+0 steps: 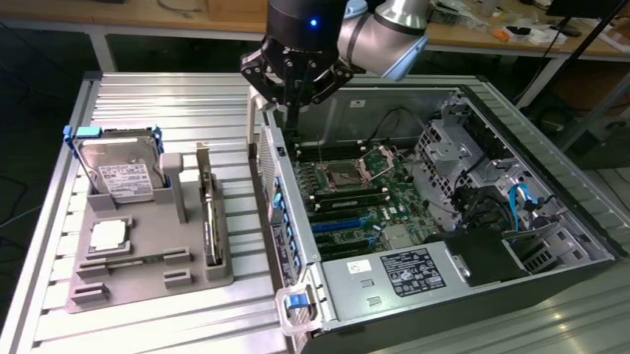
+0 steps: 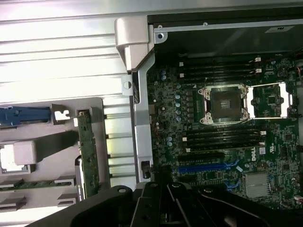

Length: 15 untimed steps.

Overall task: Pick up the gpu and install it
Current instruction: 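Reach for the gpu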

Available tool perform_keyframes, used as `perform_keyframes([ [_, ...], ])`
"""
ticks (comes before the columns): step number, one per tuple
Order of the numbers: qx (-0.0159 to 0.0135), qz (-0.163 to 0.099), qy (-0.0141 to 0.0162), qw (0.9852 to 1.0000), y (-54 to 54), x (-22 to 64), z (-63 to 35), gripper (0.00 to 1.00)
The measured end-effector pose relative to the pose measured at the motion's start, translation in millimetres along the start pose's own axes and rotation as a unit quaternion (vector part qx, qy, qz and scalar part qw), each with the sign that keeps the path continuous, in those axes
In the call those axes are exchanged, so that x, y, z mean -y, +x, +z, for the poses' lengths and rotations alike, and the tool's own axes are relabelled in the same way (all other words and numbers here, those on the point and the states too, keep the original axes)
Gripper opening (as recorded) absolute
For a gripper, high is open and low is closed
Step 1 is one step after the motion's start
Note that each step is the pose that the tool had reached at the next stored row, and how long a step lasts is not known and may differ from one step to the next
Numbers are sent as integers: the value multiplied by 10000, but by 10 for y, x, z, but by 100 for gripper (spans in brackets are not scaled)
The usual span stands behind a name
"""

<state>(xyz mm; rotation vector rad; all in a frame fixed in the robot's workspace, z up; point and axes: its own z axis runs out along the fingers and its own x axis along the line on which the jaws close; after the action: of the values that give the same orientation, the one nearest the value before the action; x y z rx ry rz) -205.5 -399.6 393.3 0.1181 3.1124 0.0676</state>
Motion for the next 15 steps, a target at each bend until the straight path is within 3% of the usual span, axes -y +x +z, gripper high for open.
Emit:
perform_keyframes([
  [15, 0, -1, 0, 10000, 355, 34, -10, 11],
])
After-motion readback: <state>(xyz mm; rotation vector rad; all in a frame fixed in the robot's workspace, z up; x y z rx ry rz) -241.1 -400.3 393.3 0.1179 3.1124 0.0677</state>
